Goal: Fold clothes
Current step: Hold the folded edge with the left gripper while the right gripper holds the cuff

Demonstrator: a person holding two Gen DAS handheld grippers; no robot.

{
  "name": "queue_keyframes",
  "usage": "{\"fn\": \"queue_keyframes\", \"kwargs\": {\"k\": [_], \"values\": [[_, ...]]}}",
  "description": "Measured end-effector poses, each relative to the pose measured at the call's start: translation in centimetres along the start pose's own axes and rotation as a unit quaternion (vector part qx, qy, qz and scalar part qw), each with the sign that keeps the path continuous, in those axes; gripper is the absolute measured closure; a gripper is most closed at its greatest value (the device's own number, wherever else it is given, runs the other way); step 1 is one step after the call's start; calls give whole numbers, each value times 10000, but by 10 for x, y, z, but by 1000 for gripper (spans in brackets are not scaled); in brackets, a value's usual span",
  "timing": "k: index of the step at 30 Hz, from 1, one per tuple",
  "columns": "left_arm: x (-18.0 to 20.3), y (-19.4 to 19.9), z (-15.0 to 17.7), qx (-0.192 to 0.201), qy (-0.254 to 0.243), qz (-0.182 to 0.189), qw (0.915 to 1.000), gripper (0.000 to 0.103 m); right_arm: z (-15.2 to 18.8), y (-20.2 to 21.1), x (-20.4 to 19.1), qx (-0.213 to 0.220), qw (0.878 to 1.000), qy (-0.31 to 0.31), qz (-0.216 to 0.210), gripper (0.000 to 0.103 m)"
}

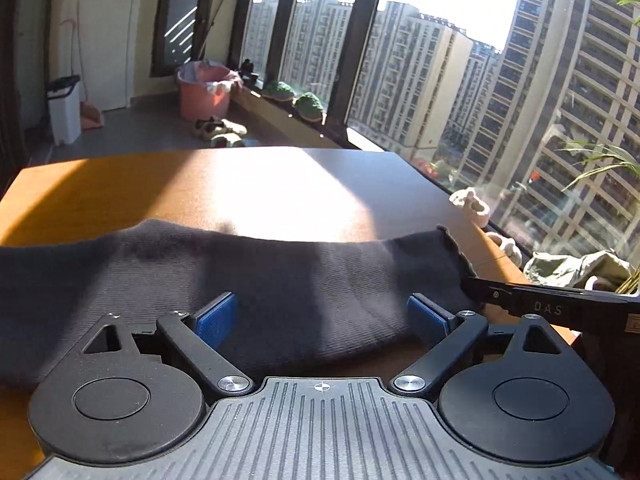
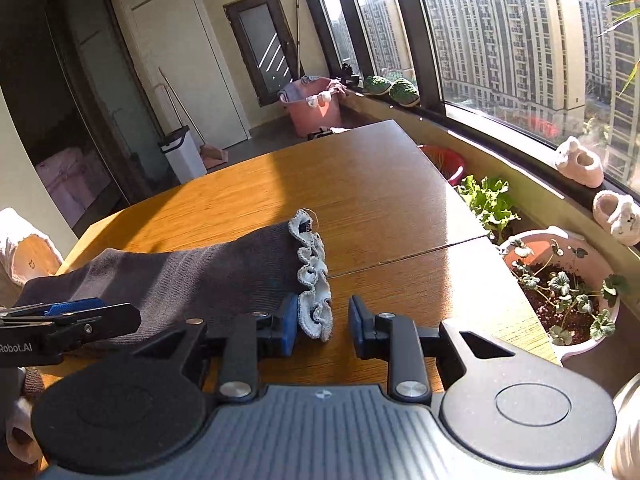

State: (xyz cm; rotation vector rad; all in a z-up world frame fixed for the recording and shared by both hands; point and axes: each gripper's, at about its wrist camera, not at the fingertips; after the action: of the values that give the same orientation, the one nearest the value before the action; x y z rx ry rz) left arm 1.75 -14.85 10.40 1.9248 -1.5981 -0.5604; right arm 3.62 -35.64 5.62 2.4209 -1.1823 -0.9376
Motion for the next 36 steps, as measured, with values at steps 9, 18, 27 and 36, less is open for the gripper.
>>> {"fn": "queue_keyframes", "kwargs": {"k": [9, 18, 27, 36], "values": [[27, -16, 19, 269, -423, -428, 9978, 0, 2, 6, 23, 384, 9909, -1154, -574, 68], [21, -11, 21, 273, -425, -356, 9981, 0, -2, -14, 8, 464, 9918, -968, -697, 86], [13, -9, 23, 305, -304, -232, 9988, 0, -15, -4, -6, 624, 9970, -352, -301, 94], [12, -8, 23, 320, -296, -208, 9988, 0, -14, -15, 4, 466, 9946, -726, -569, 67]]}}
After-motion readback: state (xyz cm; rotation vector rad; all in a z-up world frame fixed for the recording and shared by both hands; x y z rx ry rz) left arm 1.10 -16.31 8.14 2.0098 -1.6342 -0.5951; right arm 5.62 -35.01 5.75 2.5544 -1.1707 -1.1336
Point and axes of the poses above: each gripper's, at about its wrist camera, not at the fingertips, and y roughly against the way its jaws point, x to its right, z to its underside, and after that the axes turned 14 degrees about -z, right-handed
